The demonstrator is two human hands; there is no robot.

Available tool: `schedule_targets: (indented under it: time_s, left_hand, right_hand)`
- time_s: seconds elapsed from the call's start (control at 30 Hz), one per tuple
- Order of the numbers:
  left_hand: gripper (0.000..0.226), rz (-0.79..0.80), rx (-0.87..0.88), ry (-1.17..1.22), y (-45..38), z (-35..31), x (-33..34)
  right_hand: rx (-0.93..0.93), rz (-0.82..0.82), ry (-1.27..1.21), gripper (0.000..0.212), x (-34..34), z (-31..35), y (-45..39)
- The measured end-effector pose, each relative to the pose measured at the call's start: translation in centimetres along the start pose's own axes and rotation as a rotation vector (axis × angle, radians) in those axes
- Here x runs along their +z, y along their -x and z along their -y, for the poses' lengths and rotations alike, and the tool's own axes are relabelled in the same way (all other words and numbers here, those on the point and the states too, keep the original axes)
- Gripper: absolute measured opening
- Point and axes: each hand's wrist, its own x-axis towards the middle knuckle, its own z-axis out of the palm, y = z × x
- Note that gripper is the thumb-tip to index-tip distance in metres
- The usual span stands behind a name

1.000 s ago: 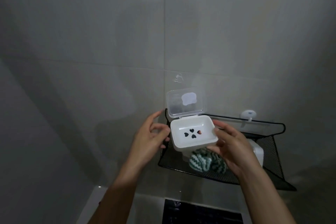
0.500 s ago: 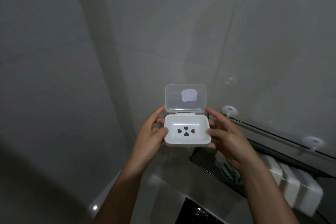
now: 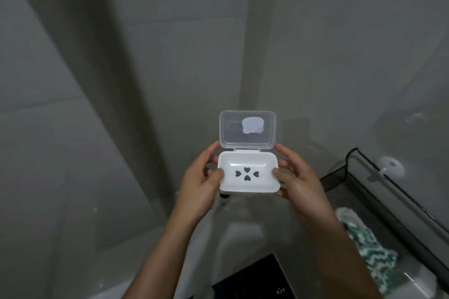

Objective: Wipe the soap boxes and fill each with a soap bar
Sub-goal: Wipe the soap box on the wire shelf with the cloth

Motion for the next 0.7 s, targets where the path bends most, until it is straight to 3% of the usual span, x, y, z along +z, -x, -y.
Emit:
schedule_targets:
  time_s: [0.33,0.7]
  left_hand:
    - [0.063,-0.383,-0.07,-0.074,9.6,2.0,-9.6]
    - [0.056,-0.737,-0.105,-0.105,21.2,4.1,-24.1]
  right_hand:
    - [-0.032,0.373,0.144,0.064,10.4,-2.6,2.6]
    - [-0.034,0.736,0.196,0.063,27.2,-4.9,10.5]
